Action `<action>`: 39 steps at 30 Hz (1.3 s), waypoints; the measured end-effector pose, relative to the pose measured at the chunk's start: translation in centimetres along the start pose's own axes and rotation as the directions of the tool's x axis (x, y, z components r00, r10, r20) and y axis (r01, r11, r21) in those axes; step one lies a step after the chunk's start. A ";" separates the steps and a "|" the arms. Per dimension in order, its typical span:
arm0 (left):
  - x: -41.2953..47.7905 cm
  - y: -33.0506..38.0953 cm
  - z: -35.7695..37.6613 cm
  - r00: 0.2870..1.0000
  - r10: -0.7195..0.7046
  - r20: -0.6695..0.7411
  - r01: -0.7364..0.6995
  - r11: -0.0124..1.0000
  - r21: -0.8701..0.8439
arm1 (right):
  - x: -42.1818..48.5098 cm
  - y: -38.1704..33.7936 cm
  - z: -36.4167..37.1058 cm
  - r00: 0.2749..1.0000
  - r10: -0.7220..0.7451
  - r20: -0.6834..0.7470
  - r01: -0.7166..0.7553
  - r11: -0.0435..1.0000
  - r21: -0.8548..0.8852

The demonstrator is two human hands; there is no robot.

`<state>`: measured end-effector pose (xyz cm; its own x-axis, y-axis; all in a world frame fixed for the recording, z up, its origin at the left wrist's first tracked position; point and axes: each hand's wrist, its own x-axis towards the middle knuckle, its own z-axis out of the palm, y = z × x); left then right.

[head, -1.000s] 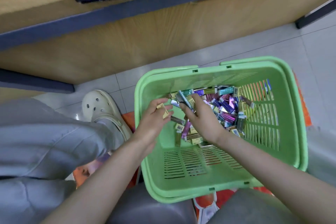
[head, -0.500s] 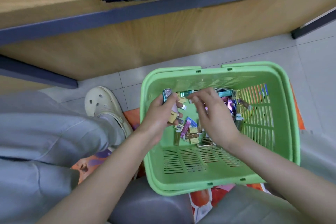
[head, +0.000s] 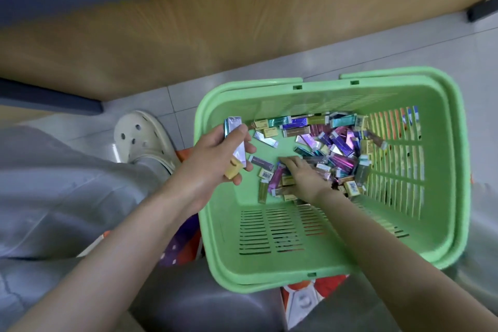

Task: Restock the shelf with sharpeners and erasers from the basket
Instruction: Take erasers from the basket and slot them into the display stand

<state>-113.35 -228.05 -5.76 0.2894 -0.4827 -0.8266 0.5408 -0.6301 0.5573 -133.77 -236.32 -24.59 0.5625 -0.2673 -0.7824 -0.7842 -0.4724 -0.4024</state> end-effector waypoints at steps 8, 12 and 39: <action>0.2 -0.3 1.4 0.999 0.035 0.020 -0.035 0.999 0.000 | 0.8 0.6 1.0 0.998 0.017 0.058 -0.010 0.993 -0.120; 0.2 -0.5 1.4 1.000 0.023 0.017 -0.024 1.000 0.004 | 0.9 0.6 1.5 0.997 -0.041 0.063 0.056 0.962 -0.268; -3.4 -0.7 0.6 0.974 0.220 -0.049 -0.210 0.965 0.158 | -9.7 -12.9 -10.2 0.914 -0.099 -0.394 0.329 0.750 0.574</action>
<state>-115.18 -226.30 -3.31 0.4401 -0.5791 -0.6863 0.3361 -0.6025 0.7239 -126.42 -236.25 -6.97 0.6951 -0.5285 -0.4873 -0.5533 0.0395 -0.8320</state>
